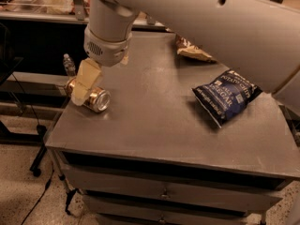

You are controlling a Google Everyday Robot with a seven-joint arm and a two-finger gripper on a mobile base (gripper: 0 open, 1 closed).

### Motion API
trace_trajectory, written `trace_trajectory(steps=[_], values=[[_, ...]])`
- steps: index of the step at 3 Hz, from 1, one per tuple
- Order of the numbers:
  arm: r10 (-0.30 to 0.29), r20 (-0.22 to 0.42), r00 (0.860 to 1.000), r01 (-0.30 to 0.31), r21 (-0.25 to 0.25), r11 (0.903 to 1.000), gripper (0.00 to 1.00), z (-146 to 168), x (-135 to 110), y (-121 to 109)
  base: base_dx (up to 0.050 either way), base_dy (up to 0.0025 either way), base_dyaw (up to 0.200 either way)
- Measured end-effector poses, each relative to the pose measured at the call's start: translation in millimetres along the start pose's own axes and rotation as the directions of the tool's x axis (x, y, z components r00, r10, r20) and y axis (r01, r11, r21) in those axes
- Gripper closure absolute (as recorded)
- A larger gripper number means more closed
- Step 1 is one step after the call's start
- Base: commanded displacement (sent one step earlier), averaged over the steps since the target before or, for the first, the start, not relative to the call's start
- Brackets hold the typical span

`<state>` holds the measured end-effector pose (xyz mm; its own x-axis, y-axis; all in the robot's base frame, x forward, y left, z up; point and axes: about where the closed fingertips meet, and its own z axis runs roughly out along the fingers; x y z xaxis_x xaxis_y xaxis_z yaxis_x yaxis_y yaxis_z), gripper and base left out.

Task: Place orange can upright

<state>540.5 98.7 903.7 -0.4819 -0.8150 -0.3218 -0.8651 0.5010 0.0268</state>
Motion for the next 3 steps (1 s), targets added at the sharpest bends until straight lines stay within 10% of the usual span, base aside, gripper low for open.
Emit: trace_trajectory(steps=[3], values=[[0.014, -0.087, 0.996, -0.008, 0.071, 0.9975, 0.0, 40.5, -22.9, 3.6, 0.0, 0.0, 0.0]])
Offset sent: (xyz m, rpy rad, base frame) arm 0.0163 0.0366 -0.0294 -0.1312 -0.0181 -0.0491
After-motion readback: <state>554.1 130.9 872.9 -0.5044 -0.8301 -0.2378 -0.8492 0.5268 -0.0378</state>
